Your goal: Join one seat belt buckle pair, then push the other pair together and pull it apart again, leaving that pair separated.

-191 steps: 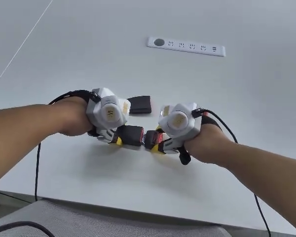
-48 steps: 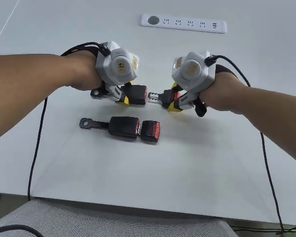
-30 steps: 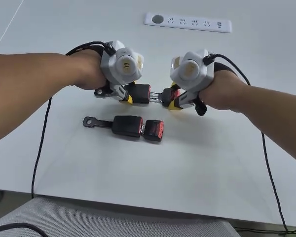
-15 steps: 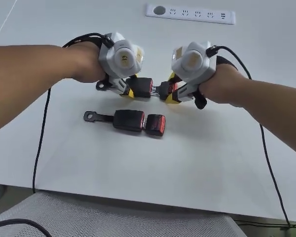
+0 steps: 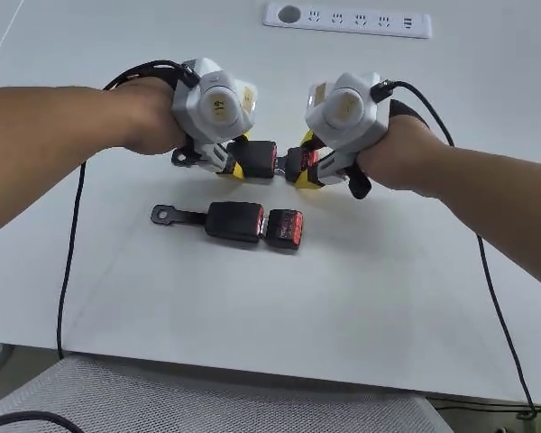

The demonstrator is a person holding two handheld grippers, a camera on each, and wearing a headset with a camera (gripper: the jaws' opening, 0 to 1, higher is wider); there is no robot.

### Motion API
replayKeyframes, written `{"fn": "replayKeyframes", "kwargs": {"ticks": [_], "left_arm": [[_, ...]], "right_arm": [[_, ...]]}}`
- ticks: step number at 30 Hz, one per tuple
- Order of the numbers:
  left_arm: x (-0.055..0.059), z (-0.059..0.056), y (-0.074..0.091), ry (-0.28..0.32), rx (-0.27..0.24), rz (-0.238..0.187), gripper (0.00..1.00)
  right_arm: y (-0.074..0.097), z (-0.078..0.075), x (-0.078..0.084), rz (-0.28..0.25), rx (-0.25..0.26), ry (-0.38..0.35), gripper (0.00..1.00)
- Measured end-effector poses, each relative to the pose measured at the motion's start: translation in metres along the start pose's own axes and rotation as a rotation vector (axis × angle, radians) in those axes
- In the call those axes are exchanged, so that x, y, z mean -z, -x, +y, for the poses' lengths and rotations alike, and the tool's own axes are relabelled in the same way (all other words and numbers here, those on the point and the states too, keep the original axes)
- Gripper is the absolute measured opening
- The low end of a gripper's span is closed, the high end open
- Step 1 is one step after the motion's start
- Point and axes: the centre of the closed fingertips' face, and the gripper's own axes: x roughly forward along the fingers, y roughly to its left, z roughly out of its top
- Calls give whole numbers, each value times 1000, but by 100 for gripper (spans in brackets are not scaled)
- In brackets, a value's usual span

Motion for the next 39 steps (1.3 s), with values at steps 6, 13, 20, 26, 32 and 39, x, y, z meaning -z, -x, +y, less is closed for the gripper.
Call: {"fn": "replayKeyframes", "kwargs": {"ticks": [6,13,20,26,32,39], "left_arm": [[0,0,0,-12,2,5,31],[2,1,-2,-5,-5,-3,31],[3,2,-3,-2,-5,-2,31],[2,1,-2,1,-7,0,31],[3,1,-2,2,-11,-3,31],[1,1,-2,7,-15,1,32]], "right_arm": [[-4,1,-7,-8,-3,-11,31],[-3,3,-7,-12,-1,-14,32],[-2,3,-7,-9,1,-9,32],[-2,4,-7,-12,3,-8,32],[-2,4,-8,-14,2,-5,33],[-2,4,-8,-5,9,0,33]]}}
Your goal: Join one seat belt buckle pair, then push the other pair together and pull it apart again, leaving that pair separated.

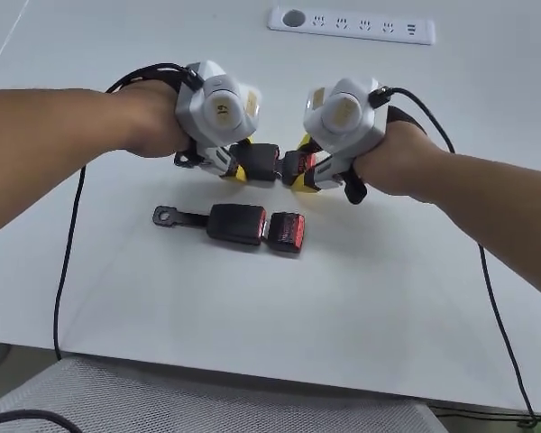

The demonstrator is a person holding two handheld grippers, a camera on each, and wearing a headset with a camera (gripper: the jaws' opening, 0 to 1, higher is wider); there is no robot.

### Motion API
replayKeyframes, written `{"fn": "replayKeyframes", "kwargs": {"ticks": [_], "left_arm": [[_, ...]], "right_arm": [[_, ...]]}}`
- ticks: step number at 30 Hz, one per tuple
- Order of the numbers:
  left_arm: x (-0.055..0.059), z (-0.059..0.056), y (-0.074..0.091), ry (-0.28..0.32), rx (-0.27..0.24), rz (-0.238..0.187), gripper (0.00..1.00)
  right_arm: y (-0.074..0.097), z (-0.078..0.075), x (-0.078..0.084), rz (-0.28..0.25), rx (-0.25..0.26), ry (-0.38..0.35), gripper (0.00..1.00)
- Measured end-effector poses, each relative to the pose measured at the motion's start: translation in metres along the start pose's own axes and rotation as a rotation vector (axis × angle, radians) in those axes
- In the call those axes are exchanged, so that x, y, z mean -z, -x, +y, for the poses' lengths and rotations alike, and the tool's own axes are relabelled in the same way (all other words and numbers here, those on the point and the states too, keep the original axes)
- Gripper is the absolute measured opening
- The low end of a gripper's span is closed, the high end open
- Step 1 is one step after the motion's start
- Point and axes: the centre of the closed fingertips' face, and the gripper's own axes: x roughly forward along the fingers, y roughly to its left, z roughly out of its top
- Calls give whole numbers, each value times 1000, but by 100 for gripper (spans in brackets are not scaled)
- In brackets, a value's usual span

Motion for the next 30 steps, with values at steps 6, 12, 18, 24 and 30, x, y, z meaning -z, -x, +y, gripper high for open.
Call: {"fn": "replayKeyframes", "kwargs": {"ticks": [6,12,18,24,30], "left_arm": [[-1,-1,1,4,-2,3,32],[-1,-1,1,7,4,2,32],[0,-1,1,26,0,-7,32],[0,-1,1,21,3,-4,32],[0,-2,1,19,3,-7,32]], "right_arm": [[1,0,1,9,3,7,33],[5,0,6,17,8,14,33],[11,-2,13,-5,19,15,34],[13,-1,16,-11,26,4,34],[21,-3,34,3,33,-14,34]]}}
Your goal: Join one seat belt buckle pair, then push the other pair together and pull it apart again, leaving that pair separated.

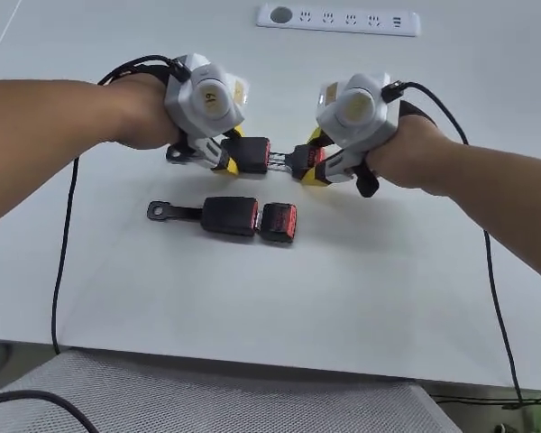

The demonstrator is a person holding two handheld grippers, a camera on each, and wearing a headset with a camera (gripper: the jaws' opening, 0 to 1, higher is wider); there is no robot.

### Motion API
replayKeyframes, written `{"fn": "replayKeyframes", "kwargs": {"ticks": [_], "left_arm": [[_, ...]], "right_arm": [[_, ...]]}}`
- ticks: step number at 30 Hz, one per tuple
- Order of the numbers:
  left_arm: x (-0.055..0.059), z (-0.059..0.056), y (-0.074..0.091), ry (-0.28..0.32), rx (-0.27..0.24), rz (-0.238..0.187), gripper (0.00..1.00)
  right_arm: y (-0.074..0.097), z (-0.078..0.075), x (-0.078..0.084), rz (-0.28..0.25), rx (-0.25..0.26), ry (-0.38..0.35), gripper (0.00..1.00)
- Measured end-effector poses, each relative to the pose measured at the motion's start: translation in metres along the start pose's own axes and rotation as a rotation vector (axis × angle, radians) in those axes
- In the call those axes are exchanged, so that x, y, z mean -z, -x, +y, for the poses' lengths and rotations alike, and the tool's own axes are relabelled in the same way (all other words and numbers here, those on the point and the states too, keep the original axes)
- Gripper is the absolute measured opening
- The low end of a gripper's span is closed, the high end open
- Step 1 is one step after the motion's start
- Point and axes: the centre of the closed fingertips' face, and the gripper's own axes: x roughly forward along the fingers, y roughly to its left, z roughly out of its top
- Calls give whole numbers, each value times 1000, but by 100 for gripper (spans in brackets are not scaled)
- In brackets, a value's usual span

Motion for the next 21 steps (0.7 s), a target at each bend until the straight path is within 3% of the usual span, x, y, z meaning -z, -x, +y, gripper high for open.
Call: {"fn": "replayKeyframes", "kwargs": {"ticks": [21], "left_arm": [[0,1,-1,-15,-15,14,32]], "right_arm": [[42,-1,79,88,17,-32,35]]}}
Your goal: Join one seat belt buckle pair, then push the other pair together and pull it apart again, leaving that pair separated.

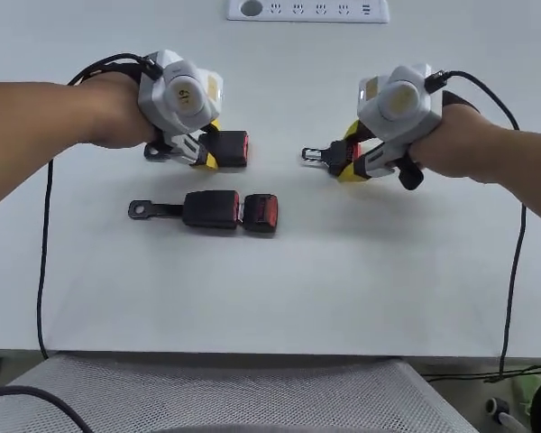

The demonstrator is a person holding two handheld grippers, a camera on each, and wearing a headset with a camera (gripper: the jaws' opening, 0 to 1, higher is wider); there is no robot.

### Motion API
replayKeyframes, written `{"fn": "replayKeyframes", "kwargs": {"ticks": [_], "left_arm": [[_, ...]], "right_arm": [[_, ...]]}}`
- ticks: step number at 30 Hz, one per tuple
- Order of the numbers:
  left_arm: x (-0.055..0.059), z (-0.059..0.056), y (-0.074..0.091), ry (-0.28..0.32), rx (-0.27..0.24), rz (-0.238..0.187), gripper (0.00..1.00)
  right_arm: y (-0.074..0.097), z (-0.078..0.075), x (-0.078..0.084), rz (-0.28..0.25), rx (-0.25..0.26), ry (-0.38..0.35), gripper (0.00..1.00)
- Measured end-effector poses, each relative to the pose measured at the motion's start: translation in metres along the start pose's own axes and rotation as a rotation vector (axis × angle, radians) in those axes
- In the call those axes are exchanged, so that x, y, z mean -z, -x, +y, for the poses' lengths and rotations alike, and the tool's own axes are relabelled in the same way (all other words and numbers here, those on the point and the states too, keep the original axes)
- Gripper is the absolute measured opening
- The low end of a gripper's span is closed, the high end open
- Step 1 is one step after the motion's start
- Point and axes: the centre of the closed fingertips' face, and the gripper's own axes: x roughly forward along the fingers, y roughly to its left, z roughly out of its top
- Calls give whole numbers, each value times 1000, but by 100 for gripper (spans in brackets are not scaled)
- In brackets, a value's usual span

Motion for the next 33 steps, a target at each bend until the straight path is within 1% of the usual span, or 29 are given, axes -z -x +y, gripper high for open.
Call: {"fn": "replayKeyframes", "kwargs": {"ticks": [3,9,17,19,23,24,25,26,27,28,29,30,31,32,33], "left_arm": [[-1,-1,0,3,-4,-1,32],[-2,-2,1,5,-12,0,32],[-3,-2,2,-2,-8,11,33],[-3,-2,2,3,-10,13,33],[-4,-2,3,11,-22,12,33],[-4,-2,3,10,-28,10,34],[-4,-1,3,11,-31,10,34],[-4,1,4,13,-53,14,35],[-4,1,4,15,-55,15,37],[-4,-6,4,80,-25,9,40],[-5,-6,5,101,-33,-1,43],[-8,-2,9,83,-59,-18,43],[-9,0,12,96,-75,-28,43],[-10,1,18,136,-91,-46,44],[-11,2,22,145,-104,-58,46]], "right_arm": [[6,0,11,14,2,-5,35],[16,-1,26,38,12,-19,36],[18,3,27,56,2,-26,37],[18,2,28,63,3,-28,39],[19,0,26,92,29,10,42],[20,-2,25,99,51,24,45],[21,-3,25,101,58,27,47],[22,-2,24,99,69,25,50],[23,-1,23,96,70,24,50],[26,0,20,72,77,9,50],[29,-2,18,61,98,-6,50],[31,-7,18,40,129,-34,51],[32,-6,13,4,132,-55,52],[36,-4,11,-11,136,-77,52],[40,-2,9,-19,144,-114,53]]}}
